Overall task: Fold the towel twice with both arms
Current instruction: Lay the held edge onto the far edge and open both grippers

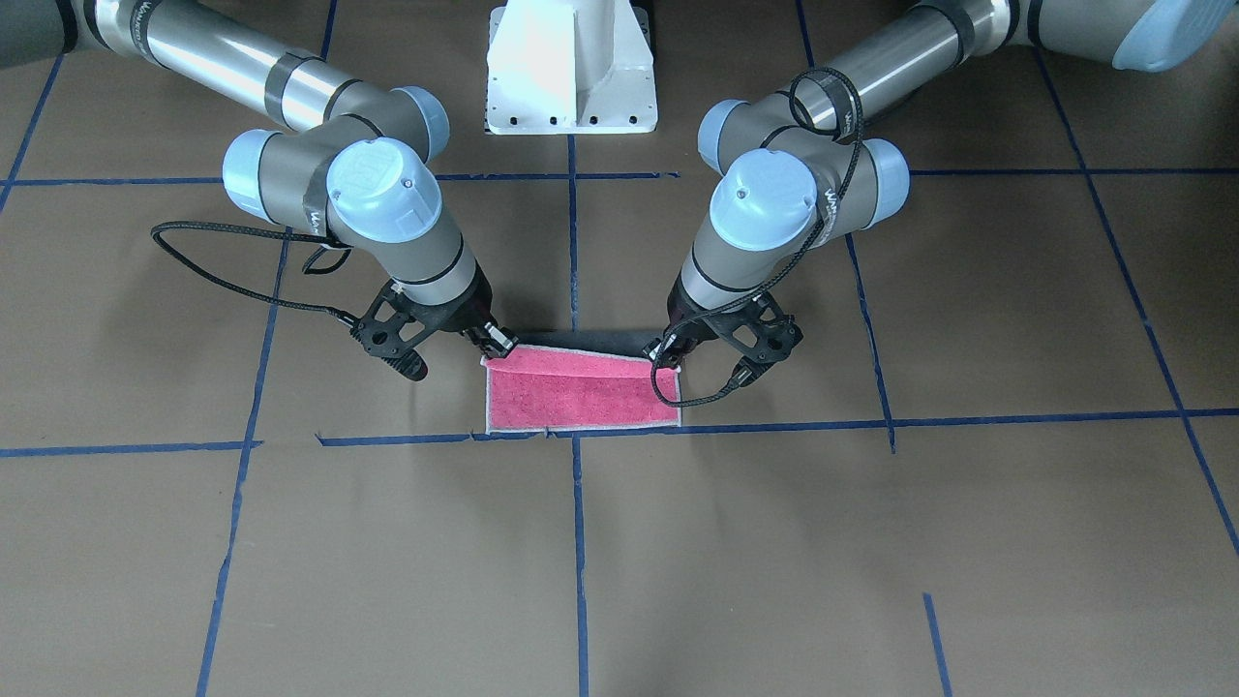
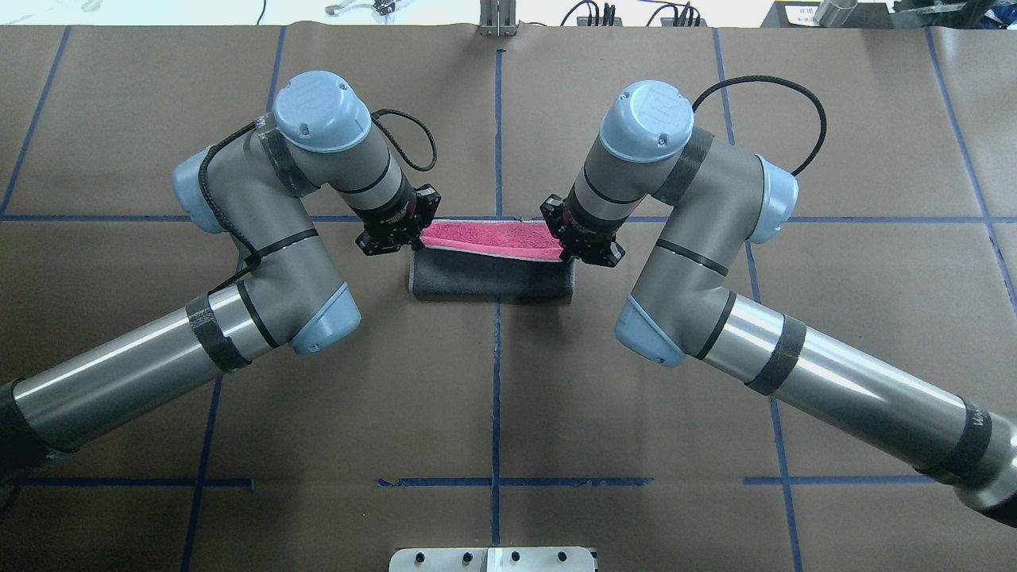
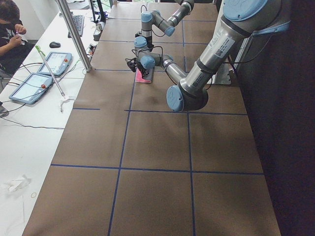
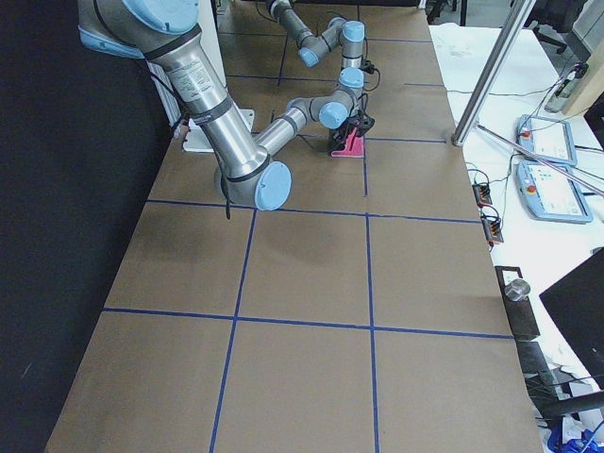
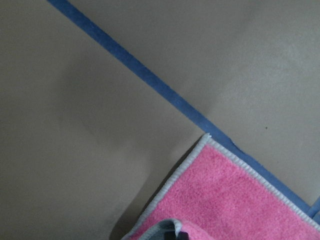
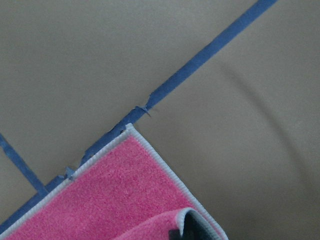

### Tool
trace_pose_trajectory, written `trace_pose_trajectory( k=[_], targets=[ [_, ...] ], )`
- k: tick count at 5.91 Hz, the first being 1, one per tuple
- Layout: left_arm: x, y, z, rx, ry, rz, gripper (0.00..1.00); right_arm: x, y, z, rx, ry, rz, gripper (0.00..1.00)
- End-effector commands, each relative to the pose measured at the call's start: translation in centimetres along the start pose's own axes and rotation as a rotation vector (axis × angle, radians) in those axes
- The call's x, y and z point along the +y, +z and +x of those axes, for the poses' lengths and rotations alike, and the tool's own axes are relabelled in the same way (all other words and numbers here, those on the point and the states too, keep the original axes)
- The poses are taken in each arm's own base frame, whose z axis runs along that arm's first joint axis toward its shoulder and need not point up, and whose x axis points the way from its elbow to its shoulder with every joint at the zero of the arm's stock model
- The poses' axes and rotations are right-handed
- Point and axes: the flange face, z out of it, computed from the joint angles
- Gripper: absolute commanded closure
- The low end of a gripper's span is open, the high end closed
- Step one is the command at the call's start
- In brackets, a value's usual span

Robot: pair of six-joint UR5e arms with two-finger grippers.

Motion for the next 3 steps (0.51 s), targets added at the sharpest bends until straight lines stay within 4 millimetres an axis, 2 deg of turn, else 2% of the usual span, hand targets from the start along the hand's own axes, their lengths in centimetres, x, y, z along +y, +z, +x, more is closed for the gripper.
trace_pose_trajectory(
  k=[1,3],
  targets=[
    [-0.9,0.75,0.16,0.0,-0.009,0.006,1.0,-0.52,0.5,-0.68,0.01,0.005,0.004,0.98],
    [-1.15,0.6,0.44,0.011,-0.015,0.007,1.0,-0.68,0.97,-1.08,0.018,0.005,0.006,0.98]
  ],
)
